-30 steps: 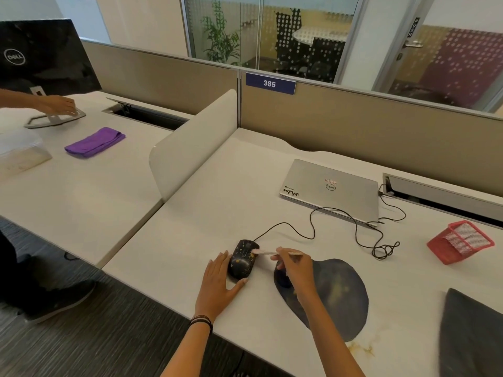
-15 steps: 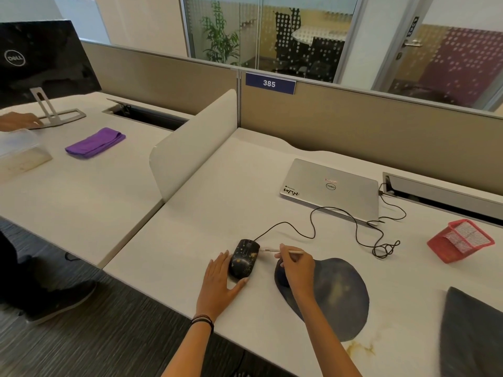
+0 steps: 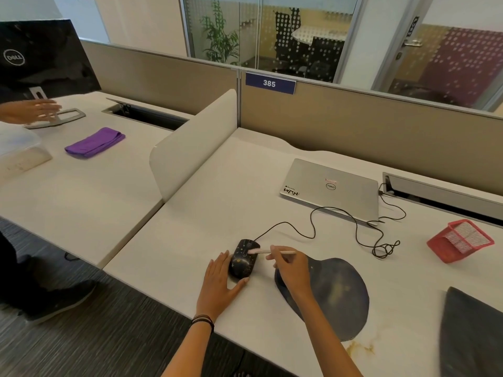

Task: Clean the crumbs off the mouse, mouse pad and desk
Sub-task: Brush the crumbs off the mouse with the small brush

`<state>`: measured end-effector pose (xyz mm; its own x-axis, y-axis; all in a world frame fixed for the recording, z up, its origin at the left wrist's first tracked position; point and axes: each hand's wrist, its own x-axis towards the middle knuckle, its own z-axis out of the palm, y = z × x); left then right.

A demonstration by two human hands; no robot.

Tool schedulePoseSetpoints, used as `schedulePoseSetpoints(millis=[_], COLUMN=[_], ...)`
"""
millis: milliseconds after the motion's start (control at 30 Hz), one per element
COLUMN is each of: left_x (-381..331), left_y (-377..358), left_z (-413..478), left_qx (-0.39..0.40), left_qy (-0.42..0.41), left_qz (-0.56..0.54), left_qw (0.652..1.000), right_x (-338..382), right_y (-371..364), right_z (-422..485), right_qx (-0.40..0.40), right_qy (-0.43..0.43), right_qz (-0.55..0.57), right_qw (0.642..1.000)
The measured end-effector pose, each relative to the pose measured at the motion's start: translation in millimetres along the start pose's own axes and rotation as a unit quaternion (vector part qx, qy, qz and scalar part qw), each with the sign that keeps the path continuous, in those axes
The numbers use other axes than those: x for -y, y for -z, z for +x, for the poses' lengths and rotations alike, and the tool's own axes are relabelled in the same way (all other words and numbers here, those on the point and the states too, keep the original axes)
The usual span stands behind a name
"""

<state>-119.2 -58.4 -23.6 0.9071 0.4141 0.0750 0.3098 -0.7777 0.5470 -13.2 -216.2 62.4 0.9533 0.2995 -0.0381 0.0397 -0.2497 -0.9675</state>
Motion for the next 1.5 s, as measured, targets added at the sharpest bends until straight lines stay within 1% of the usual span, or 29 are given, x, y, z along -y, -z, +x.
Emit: schedulePoseSetpoints(millis=[67,133,200,300,400,533,633,700,800,867,1000,1067,1167,1233,1333,1400,1500], left_x=[0,0,0,0,1,2,3,3,3,3,3,3,3,3,3,3,3], left_y=[0,0,0,-1,-1,-1,-2,-2,-2,-3,-2,-2,-3,-3,-3,-2,-2], left_z=[0,0,0,0,0,0,0,1,1,1,1,1,1,0,1,1,0], left_qx=[0.000,0.000,-0.001,-0.001,-0.002,0.002,0.002,0.001,0.000,0.001,0.002,0.001,0.000,0.000,0.000,0.000,0.001], left_qy=[0.000,0.001,0.001,0.000,0.001,-0.001,0.001,0.002,0.001,0.001,0.001,0.000,0.001,0.001,0.004,0.003,0.002], left_qz=[0.001,0.001,-0.001,-0.004,-0.005,0.000,-0.002,-0.001,0.002,0.004,0.006,0.009,0.008,0.003,-0.001,0.002,0.006], left_qw=[1.000,1.000,1.000,1.000,1.000,1.000,1.000,1.000,1.000,1.000,1.000,1.000,1.000,1.000,1.000,1.000,1.000], right_x=[-3,-6,-6,-4,-7,-11,-8,-8,-8,-7,-3,-4,-7,-5,-2,-3,-6], right_y=[2,4,7,8,7,8,8,7,8,9,8,7,9,10,8,7,8], right_z=[0,2,3,3,3,6,3,0,0,0,-2,-3,-1,-1,-3,-5,-3], right_qx=[0.001,-0.026,-0.033,-0.002,0.022,-0.022,0.011,0.027,-0.007,-0.022,0.024,0.036,-0.001,-0.012,0.026,0.048,0.023], right_qy=[-0.004,-0.005,-0.006,-0.008,-0.022,-0.032,-0.021,-0.016,-0.018,-0.015,-0.002,-0.015,-0.024,-0.013,-0.001,0.000,0.006], right_qz=[-0.022,-0.044,-0.023,0.015,-0.001,-0.001,0.032,0.025,-0.013,-0.005,0.030,0.010,-0.041,-0.028,0.010,-0.004,-0.058], right_qw=[1.000,0.999,0.999,1.000,1.000,0.999,0.999,0.999,1.000,1.000,0.999,0.999,0.999,0.999,1.000,0.999,0.998])
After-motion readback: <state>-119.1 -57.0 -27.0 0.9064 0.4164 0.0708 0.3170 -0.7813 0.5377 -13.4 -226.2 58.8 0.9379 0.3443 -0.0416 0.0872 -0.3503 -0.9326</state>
